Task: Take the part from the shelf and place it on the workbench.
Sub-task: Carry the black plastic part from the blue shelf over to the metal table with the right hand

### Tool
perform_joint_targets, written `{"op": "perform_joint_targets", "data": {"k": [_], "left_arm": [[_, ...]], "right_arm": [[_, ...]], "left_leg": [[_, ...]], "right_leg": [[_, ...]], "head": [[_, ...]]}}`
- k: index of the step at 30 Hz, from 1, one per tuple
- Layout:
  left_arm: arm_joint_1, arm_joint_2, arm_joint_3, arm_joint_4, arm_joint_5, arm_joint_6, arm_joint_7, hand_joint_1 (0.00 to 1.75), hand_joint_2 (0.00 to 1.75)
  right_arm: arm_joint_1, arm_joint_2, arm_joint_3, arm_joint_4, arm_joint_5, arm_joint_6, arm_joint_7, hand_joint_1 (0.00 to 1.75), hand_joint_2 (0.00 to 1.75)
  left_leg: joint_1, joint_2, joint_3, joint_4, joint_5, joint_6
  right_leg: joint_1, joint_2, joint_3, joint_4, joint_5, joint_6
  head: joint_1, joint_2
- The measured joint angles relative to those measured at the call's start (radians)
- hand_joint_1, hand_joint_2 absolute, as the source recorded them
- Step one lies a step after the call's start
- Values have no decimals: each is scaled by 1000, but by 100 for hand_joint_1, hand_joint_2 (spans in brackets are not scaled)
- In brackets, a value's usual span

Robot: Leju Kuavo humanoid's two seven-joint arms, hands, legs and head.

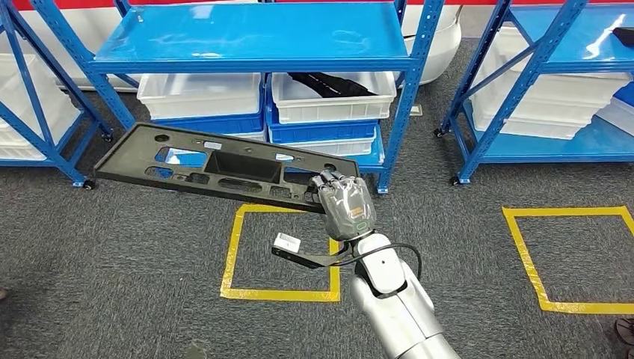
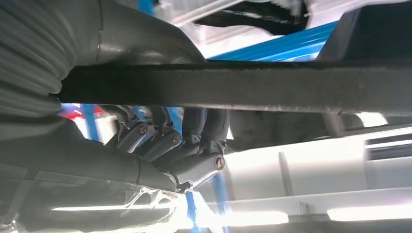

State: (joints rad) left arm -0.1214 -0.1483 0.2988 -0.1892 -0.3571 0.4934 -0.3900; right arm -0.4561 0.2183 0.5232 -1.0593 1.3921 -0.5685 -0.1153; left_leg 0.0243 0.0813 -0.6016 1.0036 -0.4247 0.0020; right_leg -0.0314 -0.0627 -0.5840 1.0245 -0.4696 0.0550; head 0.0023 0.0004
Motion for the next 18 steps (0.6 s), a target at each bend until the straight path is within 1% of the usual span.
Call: {"op": "perform_joint_targets", "data": {"k": [2, 3, 4, 5, 6, 7, 8, 9, 10, 11, 12, 13, 14, 15, 16, 17, 18], "left_arm": [[1, -1, 0, 0, -1, 2, -1, 0, 175], [1, -1, 0, 0, -1, 3, -2, 0, 175], [1, 0, 0, 0, -1, 3, -3, 0, 175], [1, 0, 0, 0, -2, 4, -4, 0, 175], [1, 0, 0, 0, -2, 5, -5, 0, 175], [2, 0, 0, 0, -3, 8, -6, 0, 175], [4, 0, 0, 0, -4, 15, -9, 0, 175], [4, 0, 0, 0, -6, 24, -13, 0, 175], [5, 0, 0, 0, -8, 33, -17, 0, 175], [5, 0, 0, 0, -9, 40, -21, 0, 175], [5, 0, 0, 0, -10, 44, -22, 0, 175], [5, 3, 0, 0, -10, 46, -23, 0, 175], [5, 4, 0, 0, -10, 48, -23, 0, 175], [5, 6, 0, 0, -10, 52, -25, 0, 175], [6, 8, 0, 0, -11, 55, -26, 0, 175], [6, 7, 0, 0, -11, 57, -27, 0, 175], [5, 7, 0, -1, -11, 59, -28, 0, 175]], "right_arm": [[0, 1, -1, 0, -1, 1, 0, 175, 175], [1, 2, -2, 0, -2, 1, 0, 175, 175], [2, 3, -3, 0, -2, 2, 0, 175, 175], [2, 3, -3, 0, -4, 2, -1, 175, 175], [2, 4, -4, 0, -5, 2, -2, 175, 175], [3, 4, -5, 0, -7, 2, -3, 175, 175], [3, 4, -5, 1, -9, 1, -5, 175, 175], [3, 4, -5, 2, -10, 1, -7, 175, 175], [3, 4, -6, 3, -12, 0, -8, 175, 175], [3, 4, -6, 3, -13, -1, -9, 175, 175], [2, 4, -6, 4, -15, -1, -10, 175, 175], [1, 5, -7, 4, -17, -2, -10, 175, 175], [-1, 5, -7, 4, -19, -2, -11, 175, 175], [-3, 6, -7, 5, -21, -2, -11, 175, 175], [-5, 7, -8, 6, -21, -3, -12, 175, 175], [-6, 7, -8, 7, -22, -3, -12, 175, 175], [-7, 7, -10, 7, -22, -3, -12, 175, 175]], "left_leg": [[2, 16, -1, 5, -2, -8], [6, 16, -2, 9, -7, -11], [11, 4, -6, 23, -22, -15], [14, -16, -18, 56, -50, -18], [15, -43, -39, 110, -88, -20], [15, -62, -67, 177, -127, -19], [14, -73, -95, 242, -156, -18], [13, -78, -114, 282, -167, -14], [11, -80, -117, 288, -158, -7], [8, -85, -101, 255, -133, 3], [4, -98, -70, 194, -97, 16], [2, -122, -38, 131, -71, 32], [-1, -146, -14, 80, -51, 45], [-5, -164, 2, 51, -43, 55], [-9, -170, 6, 41, -44, 61], [-14, -162, 10, 33, -39, 63], [-14, -148, 17, 18, -33, 63]], "right_leg": [[2, 22, -7, 8, 3, -22], [0, 33, -10, 8, 6, -30], [0, 44, -12, 8, 10, -36], [-1, 54, -13, 7, 13, -43], [0, 64, -14, 7, 16, -47], [3, 74, -16, 7, 18, -51], [7, 86, -18, 7, 20, -54], [12, 99, -20, 7, 21, -56], [17, 112, -21, 8, 23, -58], [21, 126, -21, 7, 24, -60], [24, 140, -21, 7, 25, -60], [24, 151, -21, 6, 27, -61], [24, 161, -23, 6, 29, -59], [20, 171, -26, 5, 33, -56], [13, 182, -29, 3, 36, -51], [12, 194, -31, 0, 41, -44], [11, 195, -35, -3, 44, -38]], "head": [[-4, 0], [-7, 0], [-8, 0], [-10, 0], [-13, 0], [-15, 0], [-17, 0], [-18, 0], [-18, 0], [-18, 0], [-18, 0], [-17, 0], [-12, 0], [-12, 0], [-13, 0], [-16, 0], [-22, 0]]}}
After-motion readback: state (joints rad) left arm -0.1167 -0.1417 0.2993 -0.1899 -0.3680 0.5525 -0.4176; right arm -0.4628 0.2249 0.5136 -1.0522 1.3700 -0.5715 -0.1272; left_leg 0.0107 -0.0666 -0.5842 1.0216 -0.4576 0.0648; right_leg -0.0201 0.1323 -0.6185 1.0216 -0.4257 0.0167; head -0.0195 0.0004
